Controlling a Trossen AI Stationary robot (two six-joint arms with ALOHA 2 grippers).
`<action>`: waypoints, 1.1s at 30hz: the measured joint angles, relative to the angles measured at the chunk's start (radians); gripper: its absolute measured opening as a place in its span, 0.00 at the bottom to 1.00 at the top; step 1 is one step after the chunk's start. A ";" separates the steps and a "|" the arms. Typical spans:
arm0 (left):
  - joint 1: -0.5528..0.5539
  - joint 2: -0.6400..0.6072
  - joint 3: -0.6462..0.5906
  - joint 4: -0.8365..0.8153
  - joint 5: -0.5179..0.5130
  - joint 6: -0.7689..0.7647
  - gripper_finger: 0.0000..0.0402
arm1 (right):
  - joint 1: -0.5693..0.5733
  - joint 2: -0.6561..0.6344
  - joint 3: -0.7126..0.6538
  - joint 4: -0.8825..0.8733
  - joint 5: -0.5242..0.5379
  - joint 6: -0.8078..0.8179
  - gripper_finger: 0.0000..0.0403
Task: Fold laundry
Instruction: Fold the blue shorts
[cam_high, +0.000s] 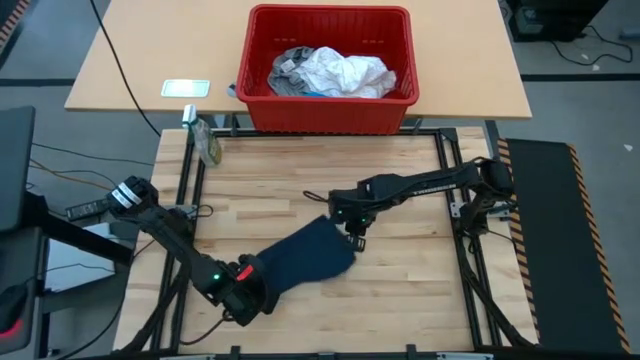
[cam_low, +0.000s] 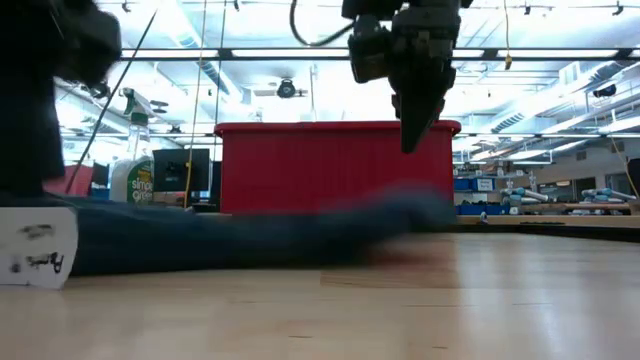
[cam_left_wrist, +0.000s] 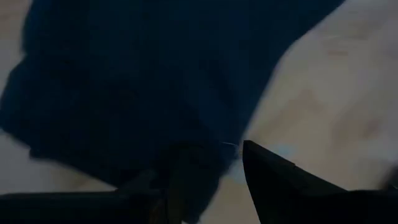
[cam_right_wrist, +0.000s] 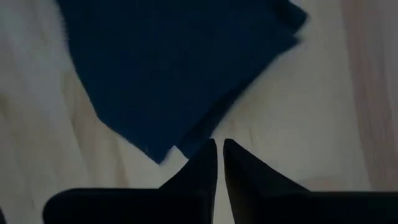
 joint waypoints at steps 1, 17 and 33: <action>-0.007 -0.011 0.003 -0.011 0.000 0.000 0.39 | 0.005 -0.005 0.000 0.001 0.019 0.008 0.11; -0.033 -0.176 0.002 -0.368 -0.010 0.072 0.39 | -0.029 0.184 0.002 0.306 0.165 -0.251 0.31; 0.227 -0.191 -0.141 -0.145 0.162 0.458 0.39 | -0.163 0.238 0.000 0.290 -0.074 -0.274 0.29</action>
